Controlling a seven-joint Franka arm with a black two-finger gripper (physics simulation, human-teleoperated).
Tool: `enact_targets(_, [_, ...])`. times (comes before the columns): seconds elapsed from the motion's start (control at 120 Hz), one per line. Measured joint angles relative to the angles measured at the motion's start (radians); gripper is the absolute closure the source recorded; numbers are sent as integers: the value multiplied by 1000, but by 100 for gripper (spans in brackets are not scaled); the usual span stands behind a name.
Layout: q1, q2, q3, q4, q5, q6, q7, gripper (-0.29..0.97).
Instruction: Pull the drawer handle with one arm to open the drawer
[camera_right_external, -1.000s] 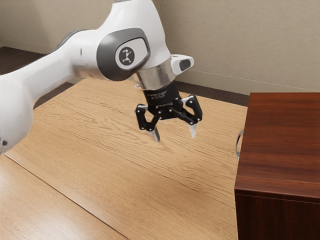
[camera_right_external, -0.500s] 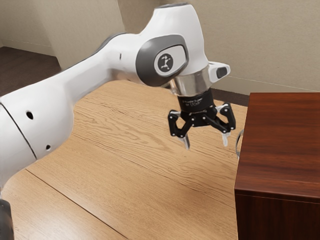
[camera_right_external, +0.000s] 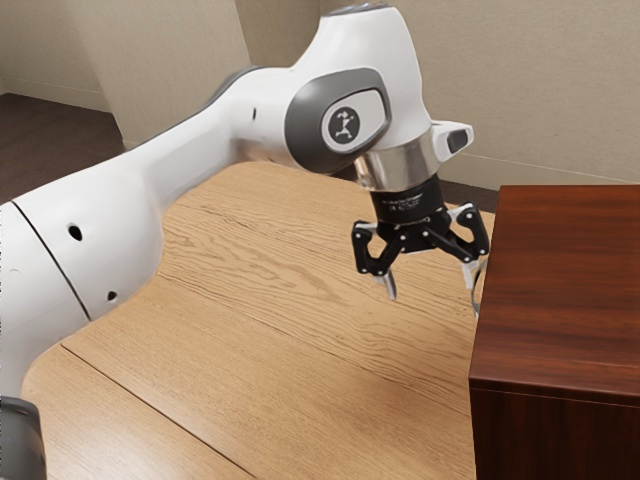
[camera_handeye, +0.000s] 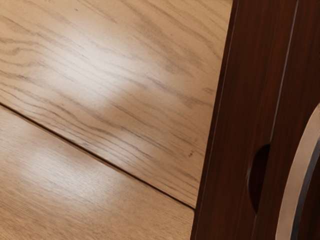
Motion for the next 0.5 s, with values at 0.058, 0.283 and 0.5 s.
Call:
enact_targets(0.058, [0,1,1,-1,-7,5,-6,0])
enact_targets(0.283, [2,2,3,-5,-21,16,-23,7])
enact_targets(0.5, [0,2,4,-11,-24,30,-30,19])
